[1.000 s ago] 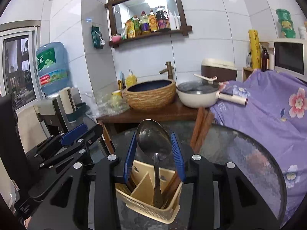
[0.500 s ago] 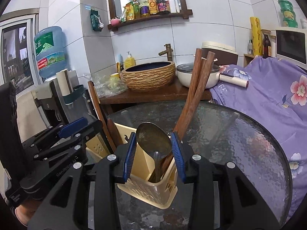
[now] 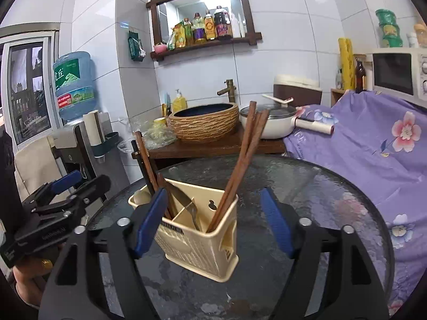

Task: Organize utensils

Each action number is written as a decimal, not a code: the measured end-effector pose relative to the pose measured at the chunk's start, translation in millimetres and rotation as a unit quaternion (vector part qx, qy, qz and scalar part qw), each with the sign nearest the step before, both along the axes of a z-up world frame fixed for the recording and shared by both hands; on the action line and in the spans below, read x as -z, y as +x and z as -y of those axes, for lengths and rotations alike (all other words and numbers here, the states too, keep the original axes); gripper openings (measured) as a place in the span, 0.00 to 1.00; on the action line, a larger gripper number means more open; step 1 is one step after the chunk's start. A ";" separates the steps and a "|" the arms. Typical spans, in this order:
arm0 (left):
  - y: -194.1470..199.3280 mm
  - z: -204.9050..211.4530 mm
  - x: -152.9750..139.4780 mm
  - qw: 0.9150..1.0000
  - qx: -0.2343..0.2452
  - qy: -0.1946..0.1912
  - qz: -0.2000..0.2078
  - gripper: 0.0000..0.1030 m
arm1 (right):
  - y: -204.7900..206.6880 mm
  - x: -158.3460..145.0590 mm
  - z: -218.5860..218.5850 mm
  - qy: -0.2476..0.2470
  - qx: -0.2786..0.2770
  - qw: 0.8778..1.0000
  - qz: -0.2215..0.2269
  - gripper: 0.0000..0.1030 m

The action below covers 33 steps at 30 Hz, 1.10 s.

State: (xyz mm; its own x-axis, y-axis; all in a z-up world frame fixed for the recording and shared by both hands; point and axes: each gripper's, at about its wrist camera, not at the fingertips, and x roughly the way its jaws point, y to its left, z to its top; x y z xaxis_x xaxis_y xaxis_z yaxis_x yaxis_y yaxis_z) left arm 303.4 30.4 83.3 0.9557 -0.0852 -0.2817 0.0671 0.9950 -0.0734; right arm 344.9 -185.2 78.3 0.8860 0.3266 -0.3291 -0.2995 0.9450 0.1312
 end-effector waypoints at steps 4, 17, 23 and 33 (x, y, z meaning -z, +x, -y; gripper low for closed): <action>-30.3 -8.9 11.1 1.000 0.001 -0.006 -0.001 0.94 | -35.6 11.8 6.0 -0.015 0.001 1.000 0.016 0.89; -97.0 13.8 99.4 0.990 0.053 -0.022 -0.130 0.94 | -129.5 95.2 17.3 -0.031 -0.011 0.999 -0.028 0.95; -136.6 24.2 111.6 0.992 0.034 0.007 -0.124 0.94 | -174.9 106.4 19.8 -0.050 -0.012 0.999 -0.002 0.95; -205.8 23.7 101.3 0.998 0.015 -0.001 -0.060 0.94 | -241.4 94.2 32.5 -0.016 -0.044 0.998 0.037 0.95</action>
